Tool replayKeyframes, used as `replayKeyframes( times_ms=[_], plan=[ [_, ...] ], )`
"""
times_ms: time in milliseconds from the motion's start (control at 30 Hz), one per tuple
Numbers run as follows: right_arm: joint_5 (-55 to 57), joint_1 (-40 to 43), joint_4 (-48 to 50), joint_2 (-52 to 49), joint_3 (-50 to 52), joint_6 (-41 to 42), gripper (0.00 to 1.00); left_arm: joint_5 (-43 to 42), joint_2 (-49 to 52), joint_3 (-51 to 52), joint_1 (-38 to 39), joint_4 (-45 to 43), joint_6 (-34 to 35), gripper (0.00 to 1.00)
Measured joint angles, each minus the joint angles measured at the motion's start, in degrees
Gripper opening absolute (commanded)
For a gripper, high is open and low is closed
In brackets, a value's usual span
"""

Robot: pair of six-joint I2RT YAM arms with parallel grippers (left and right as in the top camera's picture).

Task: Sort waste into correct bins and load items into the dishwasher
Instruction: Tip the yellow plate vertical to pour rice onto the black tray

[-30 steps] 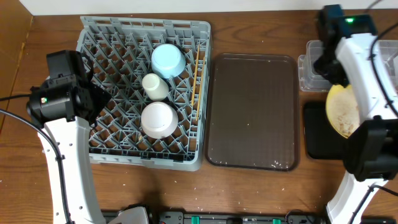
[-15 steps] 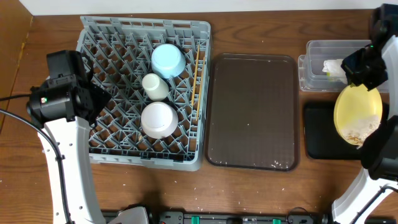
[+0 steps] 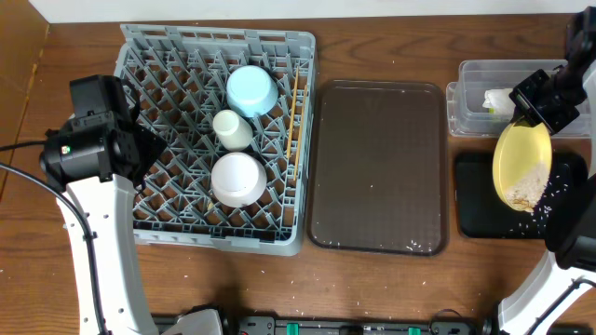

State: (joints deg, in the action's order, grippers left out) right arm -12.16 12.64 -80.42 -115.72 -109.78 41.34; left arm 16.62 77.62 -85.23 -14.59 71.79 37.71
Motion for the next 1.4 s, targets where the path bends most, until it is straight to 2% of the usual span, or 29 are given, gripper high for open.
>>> replayKeyframes(
  times_ms=[167,400,967,1400],
  plan=[
    [-7.4,3.6,-1.4,0.0,0.0,-4.3,0.01,0.0,0.0,0.0,0.0,0.0,0.0,0.98],
    [-11.7,8.2,-3.9,0.0,0.0,-8.8,0.02,0.0,0.0,0.0,0.0,0.0,0.0,0.98],
    [-28.6,13.9,-6.9,0.3,0.0,-20.1,0.01,0.0,0.0,0.0,0.0,0.0,0.0,0.98],
    [-33.2,18.3,-12.3,0.3,0.0,-26.3,0.01,0.0,0.0,0.0,0.0,0.0,0.0,0.98]
  ],
)
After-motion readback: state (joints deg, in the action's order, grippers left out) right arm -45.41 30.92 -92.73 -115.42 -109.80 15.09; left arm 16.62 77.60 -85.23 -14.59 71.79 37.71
